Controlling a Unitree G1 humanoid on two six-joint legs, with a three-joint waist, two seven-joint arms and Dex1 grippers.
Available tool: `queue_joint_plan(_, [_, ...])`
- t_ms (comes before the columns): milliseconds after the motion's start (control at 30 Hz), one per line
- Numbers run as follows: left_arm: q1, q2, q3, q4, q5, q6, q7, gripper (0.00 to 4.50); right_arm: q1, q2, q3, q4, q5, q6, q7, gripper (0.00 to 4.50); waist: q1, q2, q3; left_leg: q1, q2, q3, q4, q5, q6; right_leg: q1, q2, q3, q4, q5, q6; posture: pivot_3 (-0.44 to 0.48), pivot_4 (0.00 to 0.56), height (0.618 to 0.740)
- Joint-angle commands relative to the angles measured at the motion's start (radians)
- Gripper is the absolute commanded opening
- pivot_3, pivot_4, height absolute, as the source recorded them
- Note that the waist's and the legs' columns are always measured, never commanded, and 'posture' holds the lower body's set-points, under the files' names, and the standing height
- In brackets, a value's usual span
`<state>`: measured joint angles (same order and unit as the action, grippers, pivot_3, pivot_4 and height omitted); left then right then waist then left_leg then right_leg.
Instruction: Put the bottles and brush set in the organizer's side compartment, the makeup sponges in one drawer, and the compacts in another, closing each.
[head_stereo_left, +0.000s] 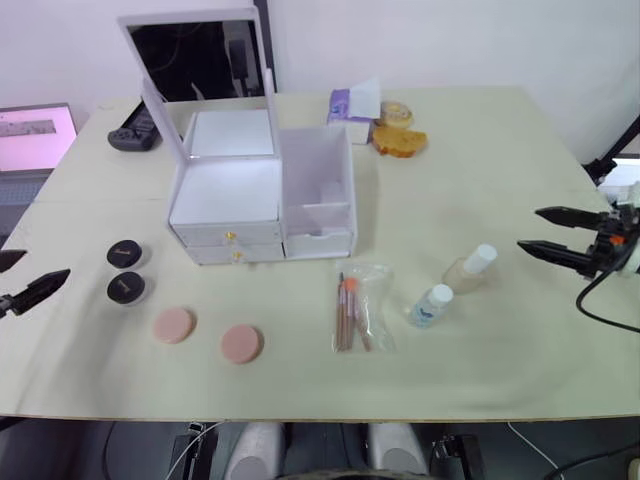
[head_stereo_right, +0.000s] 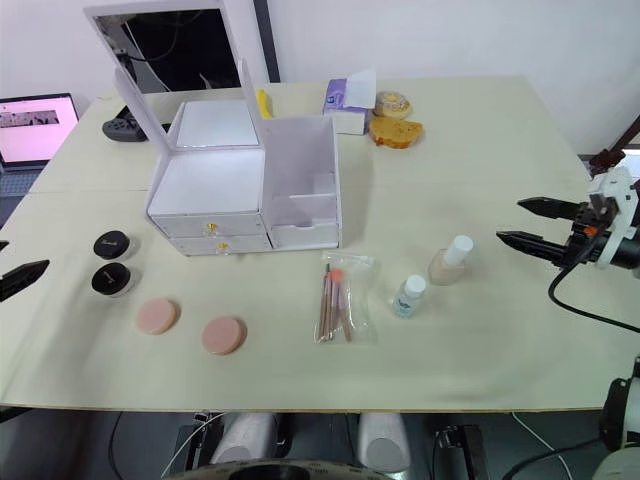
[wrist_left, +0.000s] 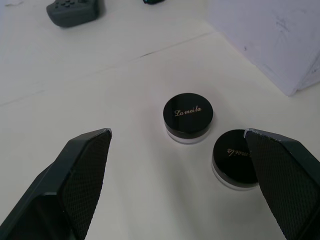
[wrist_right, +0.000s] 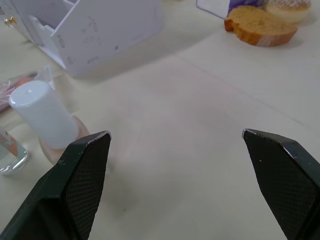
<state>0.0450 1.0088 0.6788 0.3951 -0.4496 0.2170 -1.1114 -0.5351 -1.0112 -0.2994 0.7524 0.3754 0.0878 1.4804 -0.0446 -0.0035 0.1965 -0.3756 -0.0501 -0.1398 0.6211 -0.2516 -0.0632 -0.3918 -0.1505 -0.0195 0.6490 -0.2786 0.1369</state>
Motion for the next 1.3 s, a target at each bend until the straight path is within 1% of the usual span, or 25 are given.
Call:
queue_joint_plan(33, [0.001,0.039,0.001,0.003,-0.018,0.023,-0.053,4.5,-0.025,-0.02,-0.008,-0.006,0.001,-0.008,-0.003,4.46,-0.001,0.0,0.0,0.0,0.0,0.001,0.0,0.0,0.0,-0.001,0.0,0.001,0.0,0.0,0.0,0.0,0.15,0.74])
queue_joint_plan(167, [-0.024,0.021,-0.013,0.021,0.026,-0.049,-0.008,4.5,-0.023,-0.011,-0.007,-0.03,0.004,0.006,-0.016,4.46,0.0,0.0,0.0,0.0,0.0,0.002,-0.001,0.0,0.0,-0.001,0.0,0.002,0.0,0.0,0.0,0.0,0.15,0.74])
queue_joint_plan(300, [-0.04,0.025,-0.001,0.029,-0.004,-0.001,-0.004,4.5,-0.011,-0.015,-0.013,-0.051,0.011,0.016,-0.026,4.46,0.0,0.0,0.0,0.0,0.0,0.003,0.0,0.0,0.0,-0.001,0.0,0.004,0.0,0.001,0.001,0.0,0.15,0.74])
queue_joint_plan(567, [-0.065,0.026,-0.001,0.048,-0.008,-0.007,0.008,4.5,0.006,-0.019,-0.023,-0.088,0.02,0.034,-0.05,4.46,-0.001,0.0,0.0,0.0,0.0,0.004,0.0,0.0,0.0,-0.002,0.0,0.005,0.0,0.001,0.001,0.0,0.15,0.74])
queue_joint_plan(633, [-0.105,0.013,0.025,0.04,-0.044,0.019,0.042,4.5,0.011,-0.022,-0.028,-0.099,0.023,0.04,-0.055,4.46,0.0,0.0,0.0,0.0,0.0,0.004,0.0,0.0,0.0,-0.002,0.001,0.005,0.0,0.001,0.001,0.0,0.15,0.74])
queue_joint_plan(700, [-0.131,0.024,0.03,0.011,-0.079,0.095,0.053,4.5,0.02,-0.031,-0.038,-0.119,0.032,0.064,-0.059,4.46,0.001,0.0,0.0,0.0,0.0,0.004,0.0,0.0,0.0,-0.002,0.001,0.005,0.001,0.001,0.002,0.0,0.15,0.74])
queue_joint_plan(800, [-0.175,0.053,0.023,-0.084,-0.165,0.249,0.037,4.5,0.043,-0.07,-0.048,-0.183,0.073,0.194,-0.029,4.46,0.003,-0.001,0.001,0.0,0.0,0.004,0.001,0.0,0.0,-0.002,0.0,0.005,0.001,0.002,0.002,0.0,0.15,0.74])
queue_joint_plan(900, [-0.238,0.089,-0.028,-0.18,-0.237,0.392,0.013,4.5,0.085,-0.097,-0.074,-0.283,0.126,0.316,-0.03,4.46,0.004,-0.002,0.001,-0.001,0.0,0.004,0.001,0.0,0.0,-0.002,0.0,0.005,0.0,0.002,0.002,0.0,0.15,0.74])
queue_joint_plan(1000, [-0.305,0.096,-0.1,-0.273,-0.27,0.45,-0.002,4.5,0.172,-0.108,-0.13,-0.411,0.175,0.395,-0.043,4.46,0.003,-0.002,0.001,0.0,0.0,0.004,0.001,0.0,0.0,-0.002,0.0,0.005,0.0,0.002,0.003,0.0,0.15,0.74])
queue_joint_plan(1100, [-0.353,0.123,-0.222,-0.39,-0.282,0.5,-0.055,4.5,0.291,-0.106,-0.219,-0.54,0.212,0.448,-0.069,4.46,0.003,-0.002,0.001,0.0,0.0,0.004,0.001,0.0,0.0,-0.001,0.0,0.005,0.0,0.002,0.003,0.0,0.15,0.74])
queue_joint_plan(1167, [-0.431,0.134,-0.319,-0.48,-0.333,0.574,-0.091,4.5,0.409,-0.099,-0.31,-0.646,0.236,0.495,-0.076,4.46,0.007,-0.003,0.002,-0.001,-0.001,0.005,0.001,0.0,0.0,-0.002,0.0,0.006,0.0,0.002,0.003,0.0,0.15,0.74])
queue_joint_plan(1200, [-0.46,0.137,-0.347,-0.505,-0.35,0.599,-0.102,4.5,0.45,-0.097,-0.341,-0.682,0.246,0.513,-0.082,4.46,0.007,-0.003,0.002,-0.001,-0.001,0.005,0.001,0.0,0.0,-0.002,0.0,0.006,0.0,0.002,0.003,0.0,0.15,0.74])
queue_joint_plan(1267, [-0.521,0.124,-0.392,-0.539,-0.38,0.622,-0.13,4.5,0.526,-0.089,-0.404,-0.753,0.266,0.545,-0.084,4.46,0.008,-0.003,0.002,-0.001,-0.001,0.005,0.002,0.0,0.0,-0.002,0.0,0.006,0.0,0.002,0.004,0.0,0.15,0.74])
queue_joint_plan(1300, [-0.575,0.097,-0.421,-0.55,-0.397,0.633,-0.127,4.5,0.565,-0.075,-0.443,-0.796,0.266,0.548,-0.099,4.46,0.005,-0.004,0.002,-0.002,-0.001,0.005,0.003,0.0,0.0,-0.002,0.0,0.006,0.0,0.002,0.004,0.0,0.15,0.74])
